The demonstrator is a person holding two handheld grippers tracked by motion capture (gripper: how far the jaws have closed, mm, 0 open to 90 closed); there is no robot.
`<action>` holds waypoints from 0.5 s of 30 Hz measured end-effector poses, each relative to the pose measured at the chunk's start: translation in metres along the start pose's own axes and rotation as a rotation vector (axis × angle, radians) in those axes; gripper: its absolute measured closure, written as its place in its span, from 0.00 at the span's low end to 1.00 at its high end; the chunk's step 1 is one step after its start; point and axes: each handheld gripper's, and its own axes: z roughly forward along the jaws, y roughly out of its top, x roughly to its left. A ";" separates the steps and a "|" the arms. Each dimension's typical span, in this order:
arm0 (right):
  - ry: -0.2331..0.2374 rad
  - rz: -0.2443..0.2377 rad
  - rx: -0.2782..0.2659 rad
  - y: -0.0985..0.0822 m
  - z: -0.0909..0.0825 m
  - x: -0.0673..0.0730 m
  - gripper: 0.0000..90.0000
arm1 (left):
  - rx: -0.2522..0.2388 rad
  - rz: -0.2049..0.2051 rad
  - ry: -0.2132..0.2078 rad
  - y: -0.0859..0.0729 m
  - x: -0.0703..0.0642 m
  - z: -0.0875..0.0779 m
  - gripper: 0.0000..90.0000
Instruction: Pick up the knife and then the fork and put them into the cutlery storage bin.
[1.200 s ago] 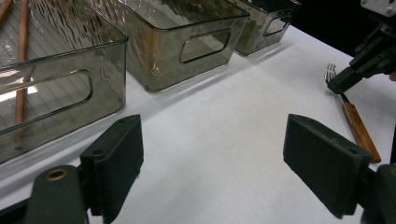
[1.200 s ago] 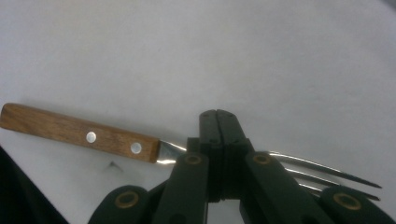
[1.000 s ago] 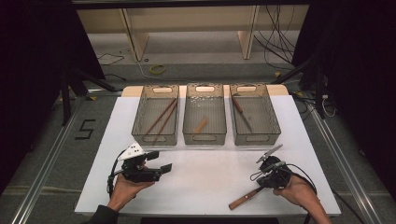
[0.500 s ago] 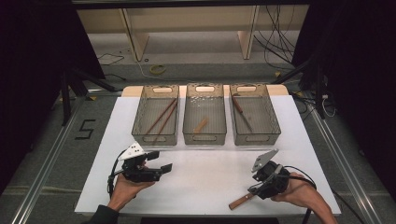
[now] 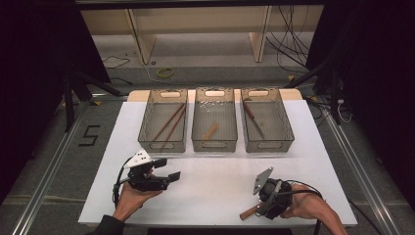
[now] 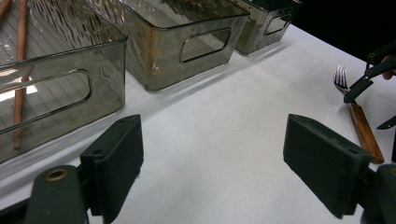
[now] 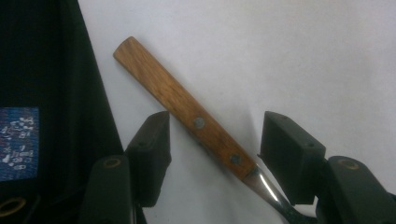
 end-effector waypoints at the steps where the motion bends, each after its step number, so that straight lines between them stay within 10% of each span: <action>1: 0.005 -0.005 0.014 0.001 0.001 0.000 0.50 | -0.001 0.000 0.000 0.000 0.000 0.000 0.22; 15: -0.008 -0.054 0.066 0.003 0.008 0.001 0.59 | -0.006 -0.004 0.002 0.000 0.000 0.000 0.22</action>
